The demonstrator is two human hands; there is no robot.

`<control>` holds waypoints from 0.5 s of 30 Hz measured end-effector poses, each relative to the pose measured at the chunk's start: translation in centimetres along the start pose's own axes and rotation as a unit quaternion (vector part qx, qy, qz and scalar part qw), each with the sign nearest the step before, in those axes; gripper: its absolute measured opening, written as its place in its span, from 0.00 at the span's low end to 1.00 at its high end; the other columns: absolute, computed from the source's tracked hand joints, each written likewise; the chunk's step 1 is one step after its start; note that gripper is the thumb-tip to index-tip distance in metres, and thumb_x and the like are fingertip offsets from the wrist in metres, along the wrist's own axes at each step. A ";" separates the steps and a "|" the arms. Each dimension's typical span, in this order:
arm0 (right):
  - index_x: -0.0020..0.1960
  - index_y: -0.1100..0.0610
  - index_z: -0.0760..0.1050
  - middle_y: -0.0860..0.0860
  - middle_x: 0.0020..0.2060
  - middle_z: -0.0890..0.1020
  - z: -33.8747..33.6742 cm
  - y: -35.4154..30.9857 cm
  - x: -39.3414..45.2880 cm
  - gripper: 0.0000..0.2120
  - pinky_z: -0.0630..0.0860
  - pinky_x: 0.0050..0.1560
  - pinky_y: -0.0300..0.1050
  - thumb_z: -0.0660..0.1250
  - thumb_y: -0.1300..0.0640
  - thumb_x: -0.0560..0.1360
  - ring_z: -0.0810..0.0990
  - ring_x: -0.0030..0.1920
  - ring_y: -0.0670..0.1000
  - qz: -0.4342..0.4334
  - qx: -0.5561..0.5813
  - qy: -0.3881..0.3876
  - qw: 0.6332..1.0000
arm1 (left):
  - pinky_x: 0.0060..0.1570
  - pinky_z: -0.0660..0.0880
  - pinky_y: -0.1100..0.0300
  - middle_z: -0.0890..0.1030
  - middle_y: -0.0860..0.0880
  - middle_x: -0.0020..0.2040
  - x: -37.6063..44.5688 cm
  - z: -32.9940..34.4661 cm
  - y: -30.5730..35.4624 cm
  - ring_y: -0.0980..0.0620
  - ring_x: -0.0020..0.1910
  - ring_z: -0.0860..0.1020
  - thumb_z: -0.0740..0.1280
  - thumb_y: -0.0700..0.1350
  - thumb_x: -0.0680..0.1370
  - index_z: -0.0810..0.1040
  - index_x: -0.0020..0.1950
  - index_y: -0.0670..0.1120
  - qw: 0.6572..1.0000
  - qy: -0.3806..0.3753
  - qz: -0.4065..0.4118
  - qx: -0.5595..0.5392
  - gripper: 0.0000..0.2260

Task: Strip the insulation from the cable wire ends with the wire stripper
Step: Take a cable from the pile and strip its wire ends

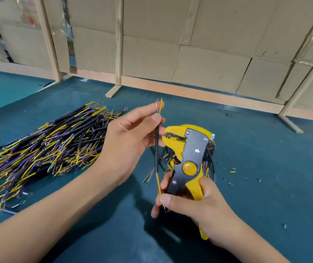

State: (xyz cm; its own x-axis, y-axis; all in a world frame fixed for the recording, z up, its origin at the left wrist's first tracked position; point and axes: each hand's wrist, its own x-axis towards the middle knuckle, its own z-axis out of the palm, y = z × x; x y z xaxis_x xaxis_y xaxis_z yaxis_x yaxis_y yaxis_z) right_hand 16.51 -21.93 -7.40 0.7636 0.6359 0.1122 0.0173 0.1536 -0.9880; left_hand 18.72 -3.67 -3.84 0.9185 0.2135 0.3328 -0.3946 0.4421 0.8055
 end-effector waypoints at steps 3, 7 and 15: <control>0.47 0.61 0.78 0.63 0.41 0.82 0.0 0.1 -0.2 0.05 0.79 0.46 0.48 0.70 0.67 0.73 0.83 0.39 0.62 0.005 0.013 -0.019 1.000 | 0.31 0.76 0.59 0.83 0.43 0.43 -0.1 0.0 -0.1 0.49 0.35 0.80 0.68 0.37 0.77 0.82 0.56 0.41 1.000 0.016 -0.002 0.004 0.09; 0.48 0.53 0.82 0.61 0.48 0.85 -0.5 -0.1 0.0 0.04 0.78 0.48 0.59 0.72 0.57 0.73 0.84 0.42 0.64 -0.003 -0.005 -0.008 1.000 | 0.28 0.72 0.60 0.84 0.39 0.44 0.0 -0.2 -0.1 0.48 0.35 0.81 0.70 0.39 0.74 0.80 0.52 0.40 0.999 0.015 0.019 0.035 0.08; 0.49 0.60 0.80 0.62 0.42 0.83 -1.3 0.1 0.6 0.09 0.79 0.46 0.61 0.72 0.56 0.73 0.83 0.40 0.69 -0.082 0.051 0.101 0.990 | 0.32 0.71 0.64 0.84 0.50 0.42 -0.3 -0.3 -0.8 0.55 0.38 0.78 0.67 0.37 0.79 0.78 0.51 0.43 0.982 -0.051 0.051 0.177 0.03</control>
State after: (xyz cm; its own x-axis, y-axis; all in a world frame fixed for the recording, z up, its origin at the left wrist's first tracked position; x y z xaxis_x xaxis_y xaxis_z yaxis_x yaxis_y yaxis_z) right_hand 17.81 -22.57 -7.58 0.8700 0.4330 0.2358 0.0942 0.3233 -0.9416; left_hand 18.78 -3.78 -4.70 0.8799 0.1452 0.4524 -0.4670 0.0896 0.8797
